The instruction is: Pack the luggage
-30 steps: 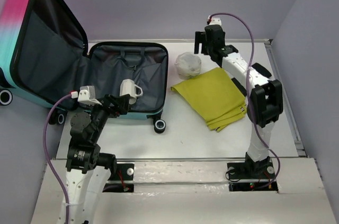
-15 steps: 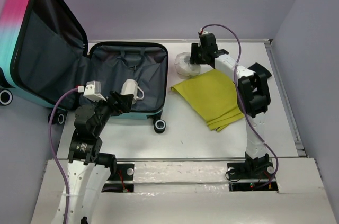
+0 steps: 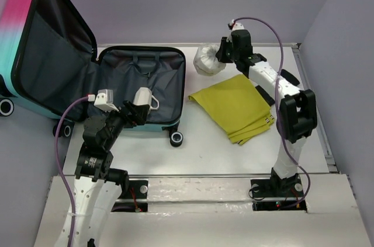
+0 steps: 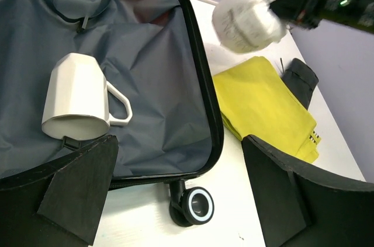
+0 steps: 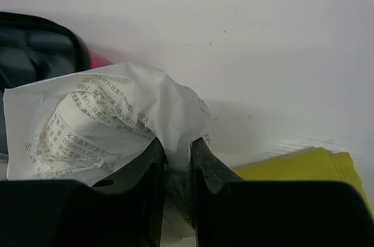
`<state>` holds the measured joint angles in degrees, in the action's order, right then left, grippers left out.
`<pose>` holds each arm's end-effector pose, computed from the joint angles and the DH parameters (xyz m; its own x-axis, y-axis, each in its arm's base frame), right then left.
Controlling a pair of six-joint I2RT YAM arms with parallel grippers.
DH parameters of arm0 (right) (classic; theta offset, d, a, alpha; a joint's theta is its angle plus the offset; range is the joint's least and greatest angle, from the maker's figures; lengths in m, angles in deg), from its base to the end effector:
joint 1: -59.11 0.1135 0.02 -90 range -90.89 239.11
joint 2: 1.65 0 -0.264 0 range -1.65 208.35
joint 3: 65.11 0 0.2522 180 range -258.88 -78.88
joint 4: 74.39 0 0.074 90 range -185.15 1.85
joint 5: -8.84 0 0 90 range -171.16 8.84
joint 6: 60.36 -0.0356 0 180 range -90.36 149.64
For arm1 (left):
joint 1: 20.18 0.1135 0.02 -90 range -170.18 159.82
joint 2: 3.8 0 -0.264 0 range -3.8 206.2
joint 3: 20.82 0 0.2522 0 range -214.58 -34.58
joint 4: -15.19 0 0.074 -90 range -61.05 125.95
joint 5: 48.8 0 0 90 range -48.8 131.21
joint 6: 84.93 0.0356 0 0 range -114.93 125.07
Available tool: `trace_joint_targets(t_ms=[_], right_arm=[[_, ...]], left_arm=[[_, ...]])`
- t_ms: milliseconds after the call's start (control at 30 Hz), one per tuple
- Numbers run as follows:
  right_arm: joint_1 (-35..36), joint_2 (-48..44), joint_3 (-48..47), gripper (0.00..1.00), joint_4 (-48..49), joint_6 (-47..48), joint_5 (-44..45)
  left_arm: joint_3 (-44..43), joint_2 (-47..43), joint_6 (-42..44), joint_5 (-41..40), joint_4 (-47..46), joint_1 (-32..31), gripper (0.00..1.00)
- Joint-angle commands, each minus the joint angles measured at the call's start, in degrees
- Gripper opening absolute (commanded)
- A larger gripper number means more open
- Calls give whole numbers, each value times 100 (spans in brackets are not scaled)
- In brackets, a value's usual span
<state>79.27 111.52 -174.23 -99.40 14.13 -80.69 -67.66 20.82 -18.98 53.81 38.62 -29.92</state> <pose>0.4425 0.1621 0.2852 -0.5297 0.0904 -0.8433 -0.2037 0.9517 0.2299 0.1191 -0.0283 0.3166 -0.1740 -0.3737 -0.9111 0.3387 0.8461 -0.4117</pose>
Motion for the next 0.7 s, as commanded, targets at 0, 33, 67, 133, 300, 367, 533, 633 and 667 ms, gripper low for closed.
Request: trace_joint_targets(t_ms=[0,33,67,133,300,367,533,633,667], right_arm=[[512,-840,-97,8,975,-137,-407],[654,-805,-185,8,984,-172,-460],[812,-639,-490,8,984,-198,-651],[1374,-349,-922,9,984,-294,-724],[1974,1085,-3191,86,246,-550,-1426],[1974,1357,-3798,98,-254,-472,-1349],[1588,35,-2299,99,-89,-233,-803],[1018,-1220,-358,93,497,-469,-426],[825,-1227,169,91,605,-549,-329]], left_arm=[[-243,-1,76,76,-132,-72,99],[-251,-10,76,76,-141,-72,99],[-252,-19,76,67,-132,-72,99],[-260,-36,76,23,-123,-72,99],[-392,-256,129,-284,52,-72,99],[-427,-387,146,-460,70,-72,99],[-366,-476,138,-276,-27,-81,99],[-348,-520,138,-276,-44,-177,99],[-340,-529,138,-276,-53,-204,99]])
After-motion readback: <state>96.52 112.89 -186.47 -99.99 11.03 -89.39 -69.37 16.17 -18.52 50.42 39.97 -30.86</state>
